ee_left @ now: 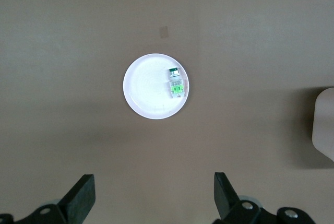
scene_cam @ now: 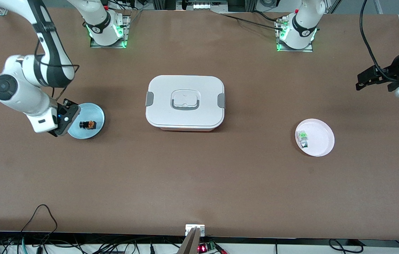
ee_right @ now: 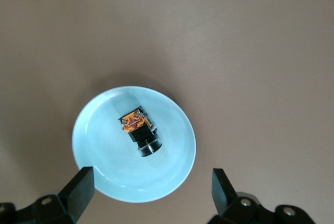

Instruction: Transfer orange switch to right arm and place

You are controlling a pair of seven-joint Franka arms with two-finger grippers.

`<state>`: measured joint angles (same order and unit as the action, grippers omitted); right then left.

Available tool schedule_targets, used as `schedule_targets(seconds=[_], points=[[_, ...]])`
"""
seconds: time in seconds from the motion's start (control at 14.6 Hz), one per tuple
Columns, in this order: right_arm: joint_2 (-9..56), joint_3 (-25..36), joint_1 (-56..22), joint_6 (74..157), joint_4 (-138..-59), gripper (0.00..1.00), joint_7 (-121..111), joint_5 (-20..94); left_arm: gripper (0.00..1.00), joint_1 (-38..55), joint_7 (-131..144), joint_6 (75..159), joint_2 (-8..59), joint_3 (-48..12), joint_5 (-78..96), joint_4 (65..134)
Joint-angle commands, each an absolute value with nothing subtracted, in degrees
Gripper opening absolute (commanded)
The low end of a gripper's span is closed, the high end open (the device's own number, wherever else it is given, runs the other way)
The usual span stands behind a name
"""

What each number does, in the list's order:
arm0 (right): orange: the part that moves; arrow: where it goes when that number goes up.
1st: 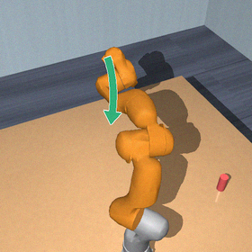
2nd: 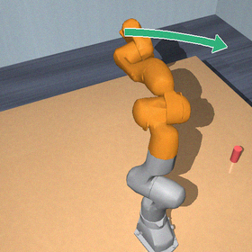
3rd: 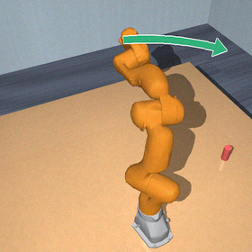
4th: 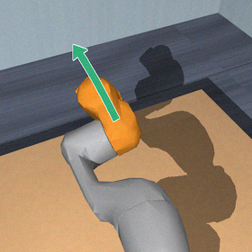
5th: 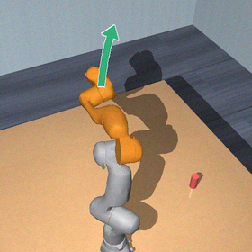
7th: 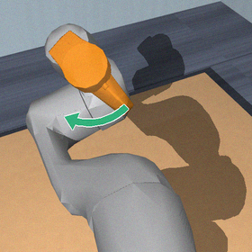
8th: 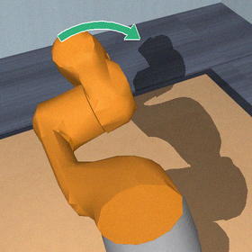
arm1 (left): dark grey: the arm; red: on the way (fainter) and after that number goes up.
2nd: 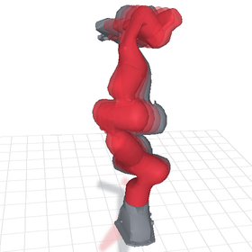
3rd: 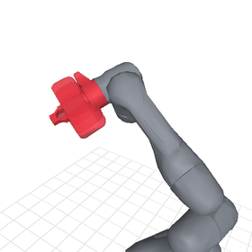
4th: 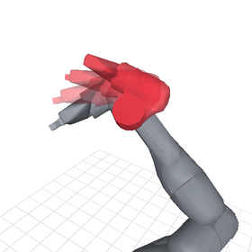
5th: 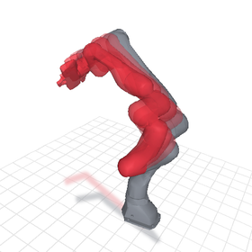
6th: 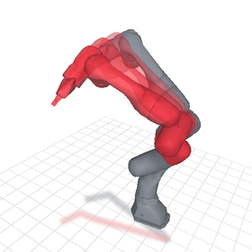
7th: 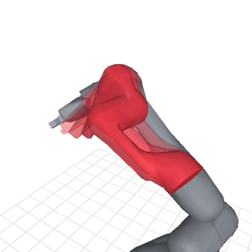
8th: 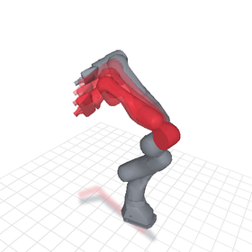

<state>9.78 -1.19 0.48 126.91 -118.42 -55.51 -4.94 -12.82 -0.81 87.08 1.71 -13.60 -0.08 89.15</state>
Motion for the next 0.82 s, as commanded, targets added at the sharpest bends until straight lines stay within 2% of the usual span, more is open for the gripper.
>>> schedule_targets(seconds=[0.0, 0.34, 0.76], points=[[3.88, -2.81, 0.79, 118.26, -116.39, 1.00, -41.63, -5.10, 1.00, -12.83, -2.81, 88.76, 1.14, -13.01, 1.22, 90.44], [2.02, -5.27, 0.79, 97.24, -102.95, 1.00, -16.04, -4.84, 1.00, -12.74, -2.73, 90.26, 1.14, -13.01, 0.70, 90.18], [2.81, -5.10, 0.79, 81.68, -88.53, 1.00, -0.99, -4.57, 1.00, -12.57, -2.46, 89.74, 1.14, -13.80, 0.70, 89.56]])
